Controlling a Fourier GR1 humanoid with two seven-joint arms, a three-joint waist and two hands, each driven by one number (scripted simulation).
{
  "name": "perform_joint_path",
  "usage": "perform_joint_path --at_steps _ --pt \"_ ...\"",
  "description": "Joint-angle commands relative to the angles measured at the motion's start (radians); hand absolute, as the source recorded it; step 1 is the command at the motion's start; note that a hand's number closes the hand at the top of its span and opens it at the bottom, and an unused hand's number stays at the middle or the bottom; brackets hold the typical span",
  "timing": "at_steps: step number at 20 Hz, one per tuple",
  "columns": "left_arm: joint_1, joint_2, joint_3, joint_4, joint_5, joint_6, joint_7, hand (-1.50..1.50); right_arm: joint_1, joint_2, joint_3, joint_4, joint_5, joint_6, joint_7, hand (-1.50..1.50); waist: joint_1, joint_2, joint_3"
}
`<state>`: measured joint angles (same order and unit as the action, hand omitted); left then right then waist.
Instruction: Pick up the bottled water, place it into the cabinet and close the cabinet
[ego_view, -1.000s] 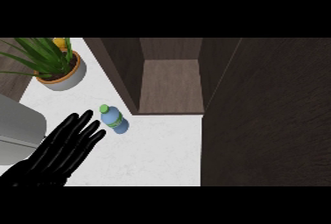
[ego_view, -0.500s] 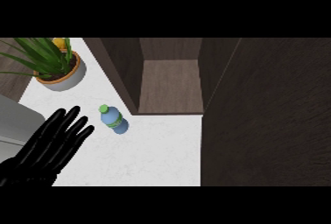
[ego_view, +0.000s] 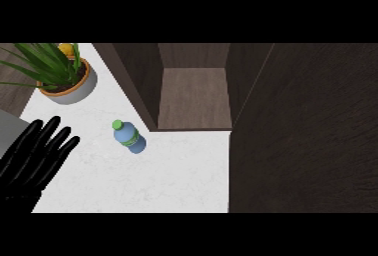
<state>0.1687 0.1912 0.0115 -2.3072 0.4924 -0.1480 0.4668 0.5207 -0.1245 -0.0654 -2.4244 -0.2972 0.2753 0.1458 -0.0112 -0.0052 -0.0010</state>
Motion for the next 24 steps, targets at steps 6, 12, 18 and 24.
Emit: perform_joint_path --at_steps 6,12,18,24 --pt "-0.048 0.016 0.048 0.24 -0.059 -0.096 -0.111 -1.5 0.046 -0.012 -0.063 -0.182 -0.215 -0.004 0.079 -1.5 -0.008 0.006 0.0" --pt "-0.082 0.032 0.07 0.381 -0.14 -0.162 -0.234 -1.5 0.142 0.004 -0.059 -0.196 -0.236 0.053 0.023 -1.5 -0.021 0.003 -0.001" --pt "-0.134 0.023 0.083 0.609 -0.225 -0.209 -0.405 -1.5 0.179 -0.013 -0.071 -0.208 -0.239 0.091 -0.005 -1.5 -0.023 0.003 -0.001" --pt "-0.237 -0.016 0.052 0.765 -0.334 -0.145 -0.462 -1.5 0.231 -0.018 -0.095 -0.219 -0.269 0.124 -0.046 -1.5 -0.034 0.001 0.0"
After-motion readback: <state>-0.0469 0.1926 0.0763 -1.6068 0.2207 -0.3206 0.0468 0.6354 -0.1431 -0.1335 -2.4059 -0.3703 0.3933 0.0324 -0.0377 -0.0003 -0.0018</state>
